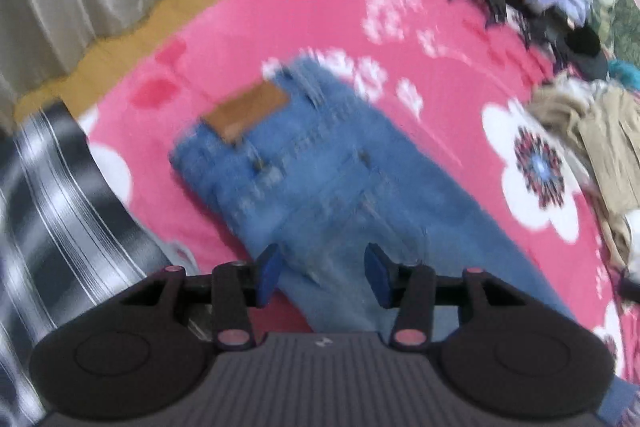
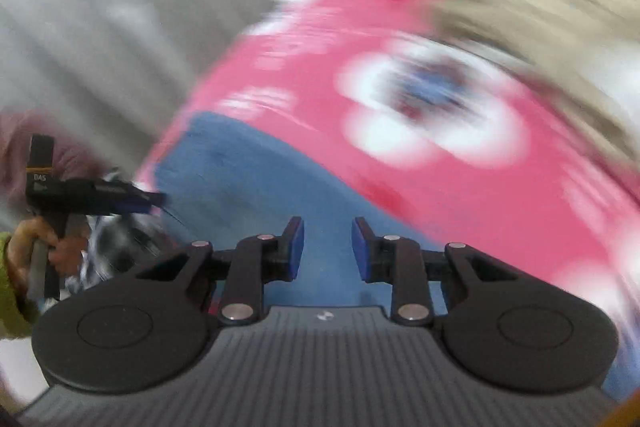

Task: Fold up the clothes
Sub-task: 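Open both grippers and release the jeans, then grasp the folded jeans near the leather label with both grippers and fold again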

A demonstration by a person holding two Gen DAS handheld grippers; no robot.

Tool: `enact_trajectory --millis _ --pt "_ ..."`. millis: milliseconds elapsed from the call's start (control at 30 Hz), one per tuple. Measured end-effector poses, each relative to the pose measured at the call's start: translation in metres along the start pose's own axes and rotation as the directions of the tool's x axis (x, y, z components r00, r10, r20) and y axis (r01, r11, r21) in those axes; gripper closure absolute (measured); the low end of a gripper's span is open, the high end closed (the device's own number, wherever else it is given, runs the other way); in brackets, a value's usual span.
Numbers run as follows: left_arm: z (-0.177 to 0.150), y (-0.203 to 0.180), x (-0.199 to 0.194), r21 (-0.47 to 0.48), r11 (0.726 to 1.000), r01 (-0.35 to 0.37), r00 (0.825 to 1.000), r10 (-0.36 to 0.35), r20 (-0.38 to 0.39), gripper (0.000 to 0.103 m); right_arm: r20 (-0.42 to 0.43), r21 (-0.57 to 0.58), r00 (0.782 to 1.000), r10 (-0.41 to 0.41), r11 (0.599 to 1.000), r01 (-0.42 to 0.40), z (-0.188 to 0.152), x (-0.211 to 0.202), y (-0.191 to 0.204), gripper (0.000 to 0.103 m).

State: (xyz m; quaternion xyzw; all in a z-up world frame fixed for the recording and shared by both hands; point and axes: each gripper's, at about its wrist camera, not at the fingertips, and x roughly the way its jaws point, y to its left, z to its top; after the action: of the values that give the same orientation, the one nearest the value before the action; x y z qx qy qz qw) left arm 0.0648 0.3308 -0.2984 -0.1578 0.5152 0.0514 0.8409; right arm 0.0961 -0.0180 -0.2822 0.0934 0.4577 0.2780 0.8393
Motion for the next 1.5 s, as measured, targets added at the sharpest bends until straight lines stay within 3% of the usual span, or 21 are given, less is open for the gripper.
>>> enact_trajectory --millis 100,167,267,367,433,500,667,800,833,900,967,1033,1067,1100,1300,1500 --pt "0.016 0.007 0.014 0.003 1.000 -0.022 0.998 0.022 0.055 0.056 -0.029 -0.179 0.994 0.109 0.977 -0.112 0.046 0.088 0.035 0.077" --pt "0.025 0.015 0.030 -0.011 0.999 -0.031 0.998 0.032 0.059 0.057 -0.074 -0.240 0.989 0.128 0.960 -0.143 0.075 0.151 0.042 0.077" --pt "0.030 0.024 0.047 0.019 0.999 -0.044 0.997 0.043 0.069 0.060 -0.156 -0.286 0.979 0.131 0.943 -0.171 0.091 0.203 0.055 0.073" --pt "0.028 0.024 0.058 0.067 0.997 -0.049 0.996 0.043 0.077 0.060 -0.206 -0.344 0.975 0.082 0.927 -0.151 0.090 0.212 0.068 0.069" --pt "0.025 0.022 0.060 0.081 0.995 -0.054 0.995 0.047 0.086 0.060 -0.232 -0.373 0.971 0.054 0.917 -0.140 0.092 0.217 0.071 0.074" --pt "0.024 0.020 0.060 0.094 0.994 -0.060 0.994 0.051 0.095 0.060 -0.221 -0.405 0.975 0.027 0.907 -0.117 0.095 0.214 0.072 0.103" --pt "0.031 0.019 0.059 0.099 0.995 -0.028 0.994 0.017 0.106 0.062 -0.177 -0.415 0.984 0.026 0.905 -0.098 0.100 0.193 0.079 0.103" --pt "0.036 0.021 0.068 0.099 0.995 -0.019 0.996 0.010 0.091 0.065 -0.190 -0.420 0.980 0.065 0.897 -0.140 0.095 0.198 0.085 0.098" --pt "0.036 0.022 0.069 0.103 0.994 -0.022 0.996 0.012 0.091 0.067 -0.205 -0.413 0.975 0.086 0.896 -0.165 0.096 0.203 0.084 0.096" --pt "0.034 0.023 0.070 0.105 0.994 -0.023 0.996 0.013 0.093 0.069 -0.235 -0.418 0.966 0.104 0.887 -0.197 0.099 0.214 0.083 0.073" --pt "0.033 0.025 0.070 0.103 0.994 -0.021 0.995 0.010 0.098 0.070 -0.262 -0.437 0.959 0.112 0.872 -0.221 0.099 0.225 0.084 0.072" --pt "0.031 0.025 0.069 0.099 0.995 -0.020 0.994 0.009 0.106 0.070 -0.265 -0.470 0.961 0.074 0.861 -0.195 0.098 0.233 0.087 0.087" --pt "0.032 0.026 0.068 0.093 0.996 -0.017 0.994 0.007 0.109 0.071 -0.262 -0.500 0.964 0.052 0.847 -0.182 0.097 0.234 0.090 0.100" --pt "0.034 0.026 0.066 0.085 0.996 -0.013 0.994 0.003 0.111 0.072 -0.254 -0.523 0.966 0.045 0.834 -0.176 0.098 0.230 0.093 0.102" --pt "0.047 0.025 0.067 0.046 0.999 0.019 0.991 -0.025 0.128 0.072 -0.170 -0.555 0.985 0.028 0.823 -0.120 0.111 0.202 0.100 0.103" --pt "0.042 0.016 0.089 0.120 0.992 -0.030 0.994 0.017 0.110 0.073 -0.173 -0.532 0.984 -0.037 0.845 -0.061 0.099 0.240 0.083 0.101"
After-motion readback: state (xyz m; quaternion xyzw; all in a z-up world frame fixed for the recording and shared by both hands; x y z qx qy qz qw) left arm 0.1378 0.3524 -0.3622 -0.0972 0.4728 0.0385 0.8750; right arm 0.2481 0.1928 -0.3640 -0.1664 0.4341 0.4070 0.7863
